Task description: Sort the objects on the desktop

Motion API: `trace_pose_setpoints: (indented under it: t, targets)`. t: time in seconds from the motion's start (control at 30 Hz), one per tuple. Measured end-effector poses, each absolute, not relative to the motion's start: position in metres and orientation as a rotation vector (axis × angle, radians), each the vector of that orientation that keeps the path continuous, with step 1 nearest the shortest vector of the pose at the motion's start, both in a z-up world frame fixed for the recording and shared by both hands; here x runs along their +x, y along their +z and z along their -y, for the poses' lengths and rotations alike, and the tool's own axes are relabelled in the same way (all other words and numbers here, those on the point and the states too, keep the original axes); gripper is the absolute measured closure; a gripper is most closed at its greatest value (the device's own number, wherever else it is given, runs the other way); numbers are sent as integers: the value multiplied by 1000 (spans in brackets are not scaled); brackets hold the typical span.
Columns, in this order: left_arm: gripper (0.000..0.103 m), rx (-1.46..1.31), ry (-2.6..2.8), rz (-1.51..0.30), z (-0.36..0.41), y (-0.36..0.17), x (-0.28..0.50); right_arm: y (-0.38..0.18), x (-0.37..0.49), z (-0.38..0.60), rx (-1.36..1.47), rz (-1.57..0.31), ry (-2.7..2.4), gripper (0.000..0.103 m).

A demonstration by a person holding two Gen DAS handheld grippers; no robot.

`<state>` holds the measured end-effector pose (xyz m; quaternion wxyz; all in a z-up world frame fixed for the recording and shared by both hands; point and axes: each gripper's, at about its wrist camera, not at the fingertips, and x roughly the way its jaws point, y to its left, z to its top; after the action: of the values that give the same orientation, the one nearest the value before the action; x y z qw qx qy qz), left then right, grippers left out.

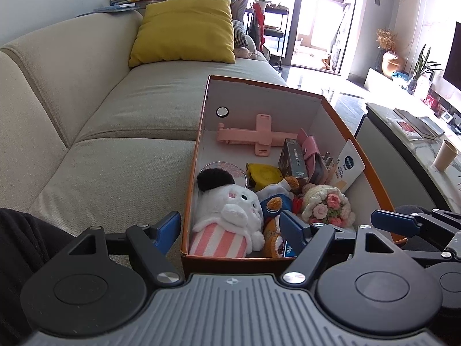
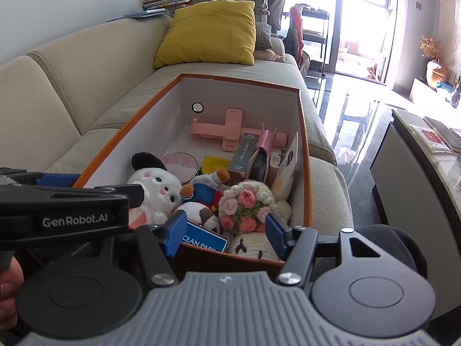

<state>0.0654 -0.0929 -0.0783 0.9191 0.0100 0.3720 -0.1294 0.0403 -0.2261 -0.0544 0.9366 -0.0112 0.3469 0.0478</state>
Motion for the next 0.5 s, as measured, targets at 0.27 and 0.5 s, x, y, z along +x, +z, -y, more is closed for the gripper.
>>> trace_pose_setpoints:
  t: [0.27,0.5]
  targets:
    - [15,24,-269,-762,94,-78,65,-55,41,227,-19,-710,98,41]
    - [15,24,-269,-761,95,-78,65,-55,40,227,-15,-710,99,41]
